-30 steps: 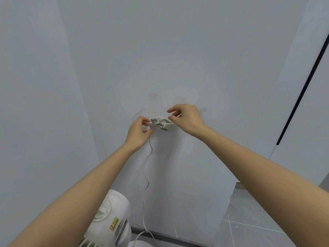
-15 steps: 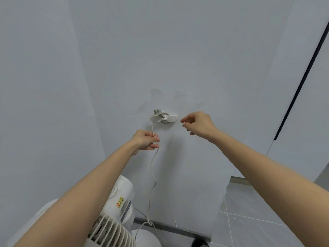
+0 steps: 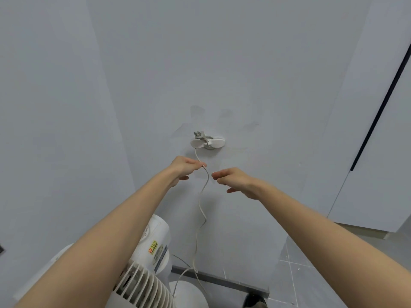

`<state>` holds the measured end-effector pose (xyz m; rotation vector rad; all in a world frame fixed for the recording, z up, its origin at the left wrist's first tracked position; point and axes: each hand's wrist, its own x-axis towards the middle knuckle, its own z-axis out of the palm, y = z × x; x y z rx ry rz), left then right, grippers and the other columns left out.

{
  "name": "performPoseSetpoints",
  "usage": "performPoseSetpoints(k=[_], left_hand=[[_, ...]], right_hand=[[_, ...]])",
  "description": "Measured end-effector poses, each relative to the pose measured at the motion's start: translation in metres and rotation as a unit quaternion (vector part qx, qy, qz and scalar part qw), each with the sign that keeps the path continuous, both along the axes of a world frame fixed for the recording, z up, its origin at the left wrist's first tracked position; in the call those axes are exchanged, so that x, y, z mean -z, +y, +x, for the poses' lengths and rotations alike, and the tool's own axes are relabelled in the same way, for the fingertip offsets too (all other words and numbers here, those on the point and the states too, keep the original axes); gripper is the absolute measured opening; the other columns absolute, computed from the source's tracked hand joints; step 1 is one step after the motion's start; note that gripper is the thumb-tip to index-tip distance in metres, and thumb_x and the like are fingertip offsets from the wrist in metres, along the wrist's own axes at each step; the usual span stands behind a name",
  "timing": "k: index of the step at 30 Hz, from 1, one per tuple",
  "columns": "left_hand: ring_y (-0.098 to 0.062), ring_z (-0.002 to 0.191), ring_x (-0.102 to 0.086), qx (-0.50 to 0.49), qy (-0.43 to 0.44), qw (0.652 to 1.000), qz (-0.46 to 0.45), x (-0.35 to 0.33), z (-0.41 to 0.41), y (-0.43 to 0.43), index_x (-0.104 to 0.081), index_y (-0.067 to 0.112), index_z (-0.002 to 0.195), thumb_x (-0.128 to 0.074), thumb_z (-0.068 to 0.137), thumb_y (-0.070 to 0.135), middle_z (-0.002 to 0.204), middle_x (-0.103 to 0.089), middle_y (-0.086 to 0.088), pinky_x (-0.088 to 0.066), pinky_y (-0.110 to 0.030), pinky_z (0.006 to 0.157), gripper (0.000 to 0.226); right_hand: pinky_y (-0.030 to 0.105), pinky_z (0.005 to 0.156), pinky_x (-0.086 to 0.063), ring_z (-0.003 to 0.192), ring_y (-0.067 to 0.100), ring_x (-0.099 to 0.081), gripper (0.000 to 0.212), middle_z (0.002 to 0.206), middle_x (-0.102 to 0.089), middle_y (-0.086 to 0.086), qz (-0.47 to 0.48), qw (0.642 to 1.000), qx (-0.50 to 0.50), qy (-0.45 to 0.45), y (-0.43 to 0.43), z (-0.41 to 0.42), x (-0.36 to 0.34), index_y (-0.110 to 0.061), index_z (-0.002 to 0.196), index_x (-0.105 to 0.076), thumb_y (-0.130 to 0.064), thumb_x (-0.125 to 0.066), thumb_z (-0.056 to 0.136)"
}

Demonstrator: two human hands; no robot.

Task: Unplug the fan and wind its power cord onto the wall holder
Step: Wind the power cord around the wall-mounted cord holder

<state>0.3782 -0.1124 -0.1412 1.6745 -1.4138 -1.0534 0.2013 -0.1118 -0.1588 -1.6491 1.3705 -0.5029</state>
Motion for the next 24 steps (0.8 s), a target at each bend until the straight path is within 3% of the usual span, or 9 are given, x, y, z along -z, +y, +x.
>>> performPoseSetpoints(k=[4,9,13,17,20,22,24], left_hand=[[-0.015,0.104,-0.049,0.003,-0.013,1.000,-0.009,0.001,0.004,-0.007,-0.071,0.018,0.111,-0.063,0.088,0.031,0.126,-0.061,0.002,-0.043,-0.026,0.085,0.027],[-0.014,0.107,-0.050,0.016,-0.010,1.000,-0.005,0.001,0.010,-0.012,-0.071,0.017,0.113,-0.067,0.086,0.030,0.126,-0.061,0.003,-0.045,-0.026,0.088,0.030],[-0.018,0.122,-0.050,-0.002,0.001,1.000,0.004,0.000,0.010,-0.017,-0.071,0.012,0.110,-0.070,0.084,0.025,0.126,-0.062,-0.001,-0.042,-0.027,0.089,0.030],[-0.017,0.122,-0.052,-0.031,0.006,0.999,0.028,0.001,0.003,-0.020,-0.070,0.009,0.108,-0.075,0.078,0.029,0.124,-0.062,-0.004,-0.032,-0.030,0.087,0.035],[-0.016,0.119,-0.054,-0.051,0.038,0.997,0.041,0.005,-0.003,-0.024,-0.069,0.009,0.111,-0.075,0.078,0.028,0.125,-0.062,-0.005,-0.030,-0.031,0.088,0.039],[-0.018,0.120,-0.054,-0.067,0.048,0.996,0.035,0.007,-0.005,-0.027,-0.068,0.009,0.111,-0.074,0.079,0.029,0.125,-0.061,-0.005,-0.030,-0.031,0.089,0.038],[-0.017,0.114,-0.055,-0.042,0.037,0.998,0.017,0.006,-0.011,-0.029,-0.069,0.013,0.110,-0.070,0.083,0.032,0.122,-0.062,-0.001,-0.033,-0.028,0.089,0.033]], right_hand=[[0.026,0.083,-0.039,0.083,0.000,-0.047,0.035,0.113,-0.054,-0.006,0.018,0.999,0.002,-0.035,-0.008,0.006,0.010,-0.017,0.129,-0.059,-0.011,-0.049,0.097],[0.025,0.076,-0.040,0.092,0.012,-0.048,0.005,0.113,-0.062,-0.003,0.039,0.997,-0.003,-0.072,-0.012,0.013,0.019,-0.027,0.097,-0.057,-0.024,-0.059,0.093],[0.028,0.080,-0.041,0.088,0.015,-0.057,0.011,0.090,-0.071,-0.002,0.051,0.992,-0.028,-0.116,-0.012,0.016,0.023,-0.021,0.090,-0.047,-0.027,-0.053,0.097],[0.035,0.092,-0.049,0.069,0.018,-0.062,0.021,0.068,-0.053,0.002,0.091,0.976,-0.018,-0.198,-0.014,-0.005,0.014,-0.011,0.086,-0.059,-0.022,-0.048,0.100],[0.031,0.067,-0.059,0.048,0.011,-0.047,0.022,0.063,-0.046,0.000,0.106,0.985,0.007,-0.138,-0.015,-0.035,0.002,-0.011,0.087,-0.061,-0.025,-0.049,0.099],[0.021,0.047,-0.045,0.042,0.009,-0.036,0.025,0.064,-0.044,-0.001,0.062,0.997,0.026,-0.028,-0.015,-0.055,-0.004,-0.014,0.084,-0.061,-0.030,-0.048,0.099],[0.019,0.042,-0.030,0.044,0.009,-0.030,0.028,0.062,-0.042,-0.001,0.009,0.997,0.073,0.018,-0.015,-0.074,-0.011,-0.014,0.078,-0.060,-0.034,-0.052,0.097]])
